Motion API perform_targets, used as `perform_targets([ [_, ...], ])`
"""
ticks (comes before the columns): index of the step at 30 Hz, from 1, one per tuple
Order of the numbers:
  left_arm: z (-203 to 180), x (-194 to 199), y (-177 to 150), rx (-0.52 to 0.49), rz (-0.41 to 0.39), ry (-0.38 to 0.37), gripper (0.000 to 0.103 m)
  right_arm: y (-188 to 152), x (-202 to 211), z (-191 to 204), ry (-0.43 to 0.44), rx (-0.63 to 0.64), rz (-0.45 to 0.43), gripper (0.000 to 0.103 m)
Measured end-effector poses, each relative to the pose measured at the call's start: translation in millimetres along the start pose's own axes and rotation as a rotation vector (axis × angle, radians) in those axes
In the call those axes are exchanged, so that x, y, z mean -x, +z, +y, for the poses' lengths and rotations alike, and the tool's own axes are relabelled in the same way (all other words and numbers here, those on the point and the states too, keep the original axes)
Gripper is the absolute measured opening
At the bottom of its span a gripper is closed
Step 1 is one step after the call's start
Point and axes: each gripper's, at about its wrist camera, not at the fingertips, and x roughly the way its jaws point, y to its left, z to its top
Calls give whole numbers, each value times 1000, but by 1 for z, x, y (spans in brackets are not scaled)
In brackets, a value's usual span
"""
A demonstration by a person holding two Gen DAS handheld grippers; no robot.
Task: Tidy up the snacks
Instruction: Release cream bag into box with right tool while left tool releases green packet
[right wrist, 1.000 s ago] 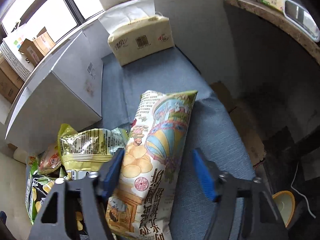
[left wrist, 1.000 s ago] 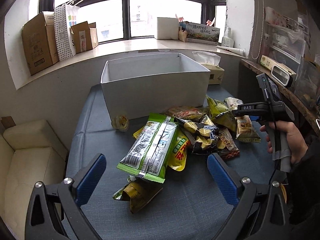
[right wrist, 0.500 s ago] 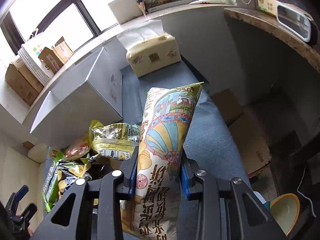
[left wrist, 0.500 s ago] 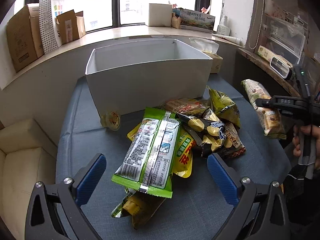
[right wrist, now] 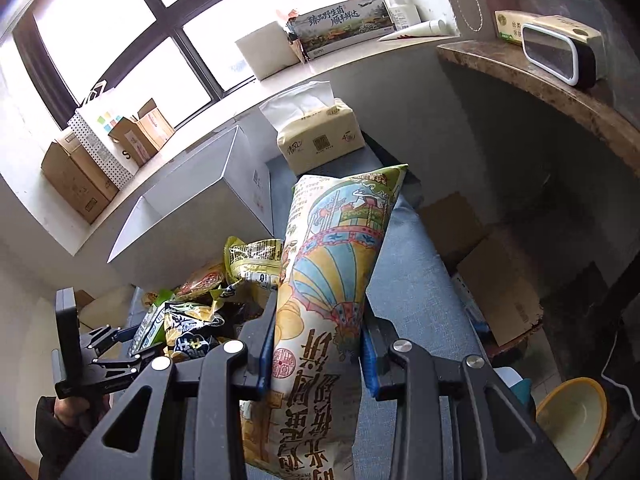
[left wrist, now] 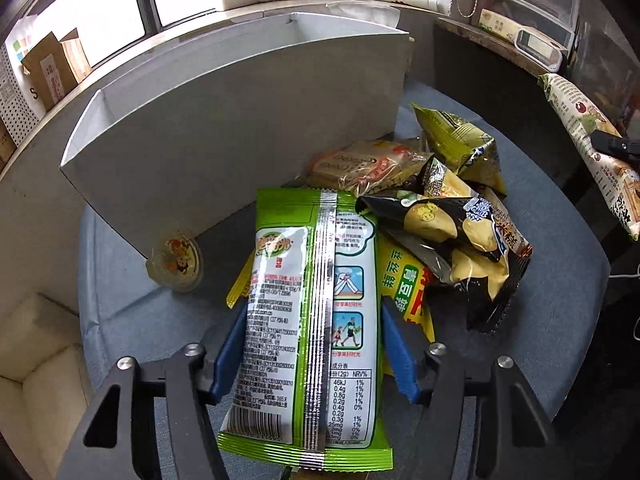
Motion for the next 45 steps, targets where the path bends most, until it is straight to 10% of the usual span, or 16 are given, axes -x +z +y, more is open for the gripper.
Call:
perform_targets([
  [14,23,88,-34,328,-196,33,65,-11,-7,65,108,218,-9,37],
  [22,54,128,34,389,-387,77,67,52,-41,139,225,388,-46,37],
  [35,139,13,164,455,-192,179,74,176,-185,199,132,407,87,39],
  [39,152,-6,157,513,-145,153,103,175,-198,194,91,397,77,97],
  [45,143,5,141,478,-165,165,103,182,-168,175,153,298,-22,102],
])
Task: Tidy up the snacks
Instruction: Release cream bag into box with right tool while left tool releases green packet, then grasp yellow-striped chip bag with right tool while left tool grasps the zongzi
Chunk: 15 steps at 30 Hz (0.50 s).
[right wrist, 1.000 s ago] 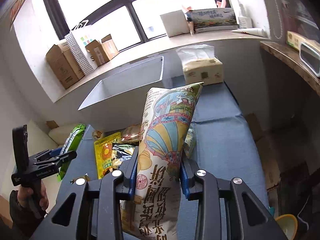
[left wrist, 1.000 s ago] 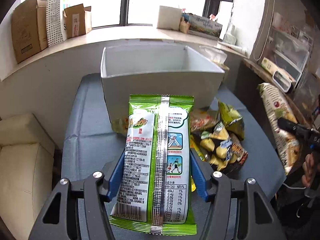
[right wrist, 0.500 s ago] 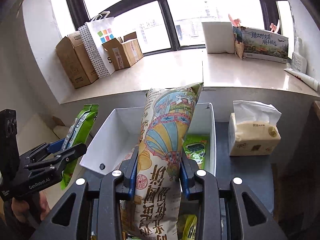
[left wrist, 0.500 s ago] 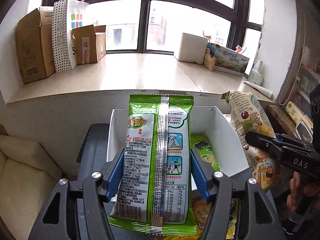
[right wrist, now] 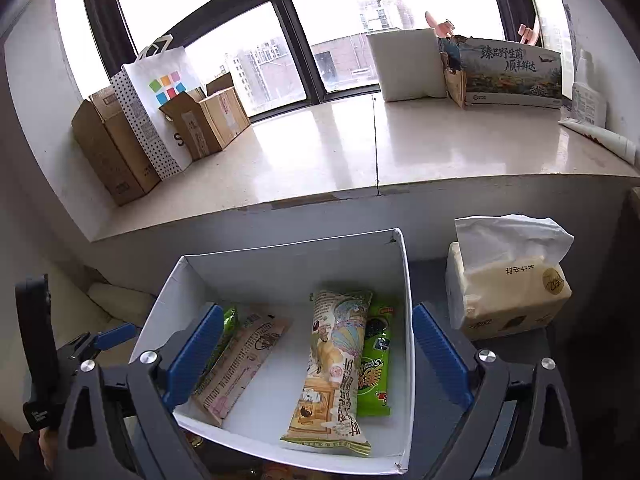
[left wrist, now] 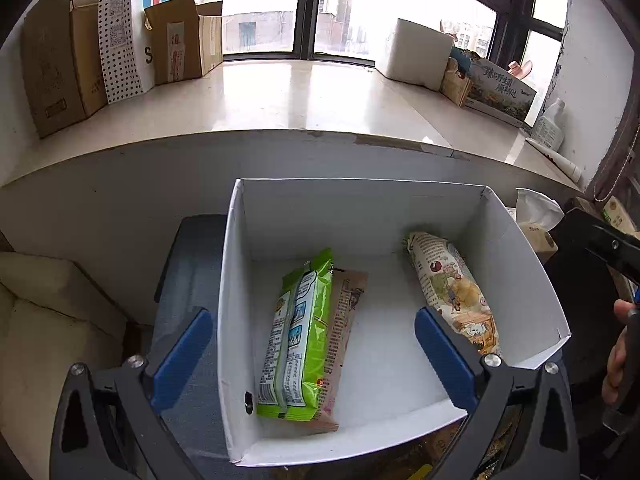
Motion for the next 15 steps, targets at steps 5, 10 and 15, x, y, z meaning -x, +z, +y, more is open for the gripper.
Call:
perform_targets([
  [5,-6,44,-10,-14,-62,-46,103,-4,40,1,35,-8,-60,103],
  [10,-29,108,-40,-107,-158,-52,103,-44,102,13,60,85,-158,103],
  [15,-50,167,-94,-165,-228,-113,103,-108,152,25,39,181,-162,103],
])
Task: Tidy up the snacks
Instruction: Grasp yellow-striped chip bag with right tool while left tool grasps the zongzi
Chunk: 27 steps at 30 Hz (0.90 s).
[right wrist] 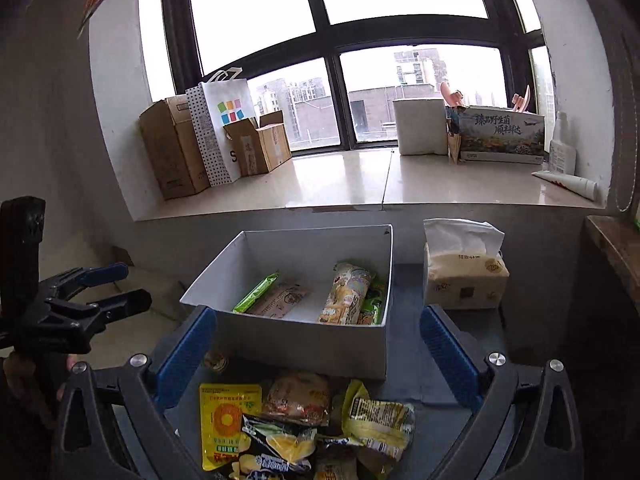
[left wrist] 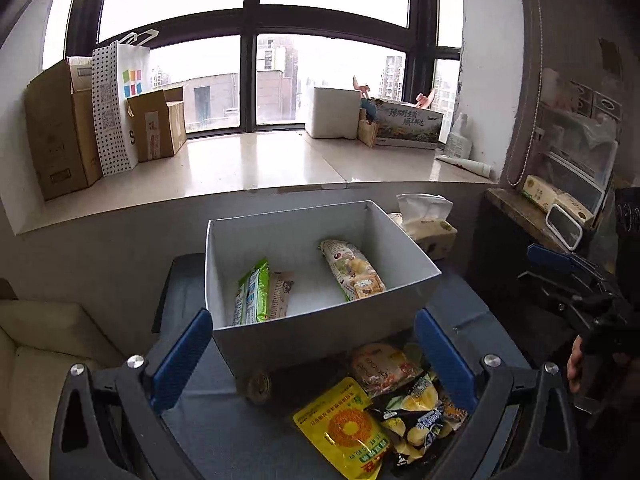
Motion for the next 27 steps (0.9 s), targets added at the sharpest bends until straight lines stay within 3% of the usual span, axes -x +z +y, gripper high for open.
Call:
perform_targets([
  [4,-13,20,-48,34,52,-70,103,-60,21,7,-26,8,49,103],
  [10,-32,32,-106,46,111,-75,103,-125,-1,-31,-13,-220,174,103],
  [19,-37,29,-133,12,151,-52,103,-120,-63,-70,25,-358,254,103],
  [27,-33,30,-135,17,147,-38,103,-111,-109,-80,-24,-414,324,103],
])
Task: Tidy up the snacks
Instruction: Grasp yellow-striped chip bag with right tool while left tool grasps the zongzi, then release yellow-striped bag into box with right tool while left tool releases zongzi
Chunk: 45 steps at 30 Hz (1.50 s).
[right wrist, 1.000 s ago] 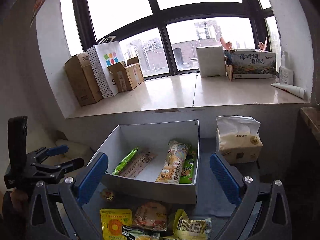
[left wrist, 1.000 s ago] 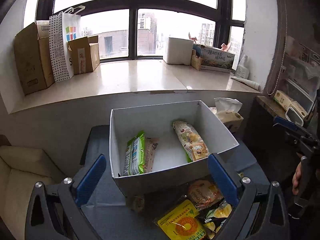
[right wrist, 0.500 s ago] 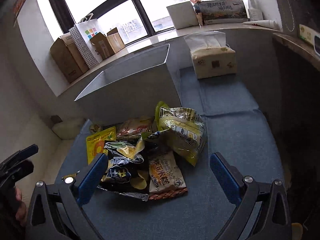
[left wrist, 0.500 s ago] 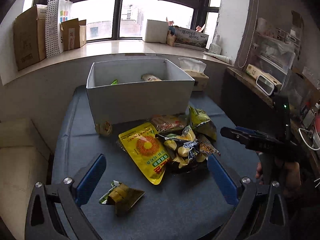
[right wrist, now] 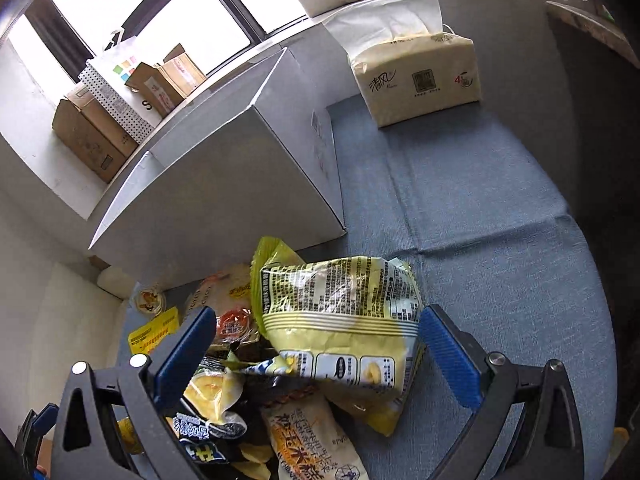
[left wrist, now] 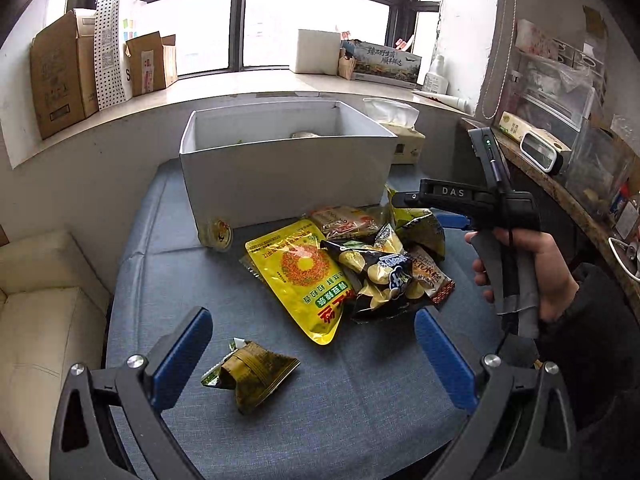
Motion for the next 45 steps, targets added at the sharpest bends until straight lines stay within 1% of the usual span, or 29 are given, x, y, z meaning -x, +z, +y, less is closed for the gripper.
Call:
perform_targets([
  [6,5,-3,-2,10,8,7,103,-2,-10,-4,-20,-3,34,103],
  [8,6,-4,-2,17,18,17,103,-5,-11,-6,-21,-6,34,101],
  [10,7,-4,-2,20,17,18,103,-8,-10,-8,-44,1,23,91],
  [12,9,-4,-2,26,18,15,103,-9,-9,-12,-9,-10,27,83],
  [14,10,-5,-2,27,20,19,103,-11,-7,-11,-14,8,25,77],
  [16,11,-7,-3,27,25,23,103,-14,-3,-9,-14,21,18,66],
  [19,14,-10,-4,30,35,32,103,-15,7,-1,-50,36,-10,59],
  [21,17,-14,-5,32,43,37,103,-16,20,6,-65,53,-48,57],
  [24,24,-27,-9,35,78,40,103,-19,48,18,-88,98,-114,57],
  [31,38,-69,-27,13,194,52,103,-41,120,47,-87,228,-254,57],
  [33,37,-78,-32,-10,219,63,103,-49,133,49,-69,232,-264,57],
  [36,33,-87,-38,-53,236,110,103,-58,145,51,-77,232,-279,57],
  [38,30,-92,-41,-77,265,157,102,-61,150,49,-62,219,-276,57],
  [39,28,-93,-42,-94,268,185,100,-64,152,48,-53,218,-278,57],
  [40,25,-93,-44,-108,265,201,88,-66,152,49,-51,227,-273,57],
  [41,25,-92,-45,-102,258,188,82,-68,152,49,-58,231,-272,57],
  [43,26,-90,-45,-89,261,181,76,-70,150,48,-56,228,-265,57],
  [45,27,-88,-45,-88,258,176,74,-73,148,47,-47,220,-255,57],
])
